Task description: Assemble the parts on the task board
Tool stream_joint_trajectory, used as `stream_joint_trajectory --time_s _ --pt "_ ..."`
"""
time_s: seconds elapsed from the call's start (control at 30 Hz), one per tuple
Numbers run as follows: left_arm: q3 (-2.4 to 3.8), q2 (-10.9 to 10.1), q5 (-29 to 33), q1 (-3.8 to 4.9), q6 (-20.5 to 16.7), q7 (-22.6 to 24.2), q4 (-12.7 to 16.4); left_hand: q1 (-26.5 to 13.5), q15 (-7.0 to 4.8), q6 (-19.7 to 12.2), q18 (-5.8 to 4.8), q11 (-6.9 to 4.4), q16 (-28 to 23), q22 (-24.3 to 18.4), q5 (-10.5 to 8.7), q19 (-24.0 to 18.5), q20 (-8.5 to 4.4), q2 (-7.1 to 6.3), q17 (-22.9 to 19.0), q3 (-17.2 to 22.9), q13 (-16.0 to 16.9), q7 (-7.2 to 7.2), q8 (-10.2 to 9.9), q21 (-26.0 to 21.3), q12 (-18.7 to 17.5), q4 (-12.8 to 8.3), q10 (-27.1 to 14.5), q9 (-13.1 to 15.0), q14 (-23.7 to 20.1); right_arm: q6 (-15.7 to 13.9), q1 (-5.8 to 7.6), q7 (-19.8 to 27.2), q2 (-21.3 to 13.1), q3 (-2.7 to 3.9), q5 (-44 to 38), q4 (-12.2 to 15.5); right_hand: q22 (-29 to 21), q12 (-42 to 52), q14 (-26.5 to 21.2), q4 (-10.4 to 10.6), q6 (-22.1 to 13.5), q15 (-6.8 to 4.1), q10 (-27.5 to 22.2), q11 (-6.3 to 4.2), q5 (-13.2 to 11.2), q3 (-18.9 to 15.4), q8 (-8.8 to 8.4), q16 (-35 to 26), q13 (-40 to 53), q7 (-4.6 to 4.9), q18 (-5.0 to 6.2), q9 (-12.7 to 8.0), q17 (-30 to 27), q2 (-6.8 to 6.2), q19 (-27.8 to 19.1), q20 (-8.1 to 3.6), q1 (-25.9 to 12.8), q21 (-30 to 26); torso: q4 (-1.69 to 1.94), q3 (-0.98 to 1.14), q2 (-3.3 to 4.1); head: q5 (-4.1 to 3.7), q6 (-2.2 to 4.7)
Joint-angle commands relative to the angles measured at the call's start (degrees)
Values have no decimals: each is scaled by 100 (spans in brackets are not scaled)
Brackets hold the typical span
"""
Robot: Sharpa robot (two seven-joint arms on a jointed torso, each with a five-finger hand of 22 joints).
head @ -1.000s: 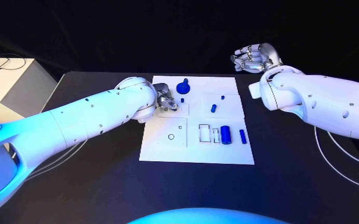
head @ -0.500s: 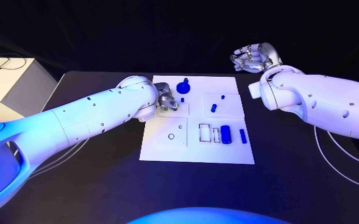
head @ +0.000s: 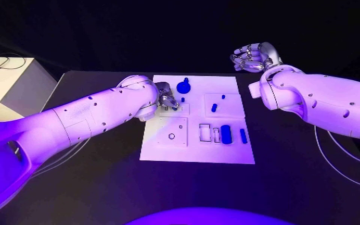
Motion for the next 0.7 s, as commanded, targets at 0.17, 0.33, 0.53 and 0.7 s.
stream_joint_trajectory --time_s 0.17,0.33,0.53,0.7 --pt "-56 56 67 -84 304 -54 -17 -44 -40 232 -67 -30 19 7 -49 26 -10 1 1509 127 9 -211 -24 23 40 -224 29 974 595 84 -2 40 6 1 -42 2 -22 -17 -54 12 -34 3 -12 9 24 -44 -25 -22 -15 121 75 -10 -10 18 -51 4 -66 -20 5 -1 0 -6 -25" --pt "-56 63 67 -83 312 -55 -26 -59 -52 284 -68 -40 19 8 -66 33 -22 -17 1509 -261 15 -226 -54 14 48 -69 19 956 595 83 -2 43 5 1 -42 3 -22 -17 -54 12 -34 3 -12 9 24 -44 -25 -22 -15 121 75 -10 -10 18 -51 4 -66 -20 1 -1 -5 -5 -35" --pt "-56 73 67 -83 312 -55 -39 -53 -52 305 -68 -41 19 6 -74 35 -27 -28 1509 -506 13 -225 -76 7 48 36 9 944 595 79 -2 48 2 1 -42 4 -29 -16 -57 11 -33 4 -13 10 24 -48 -26 -27 -19 121 75 -10 -13 20 -55 6 -68 -19 -1 0 -5 -3 -37" --pt "-56 90 63 -83 308 -56 -63 -42 -53 316 -69 -40 19 13 -80 40 -28 -31 1509 -642 16 -225 -86 7 51 95 6 940 595 79 -2 51 4 1 -42 6 -39 -13 -71 9 -31 8 -11 10 25 -52 -27 -37 -22 121 73 -10 -18 19 -65 10 -69 -21 2 -1 -7 -11 -33"
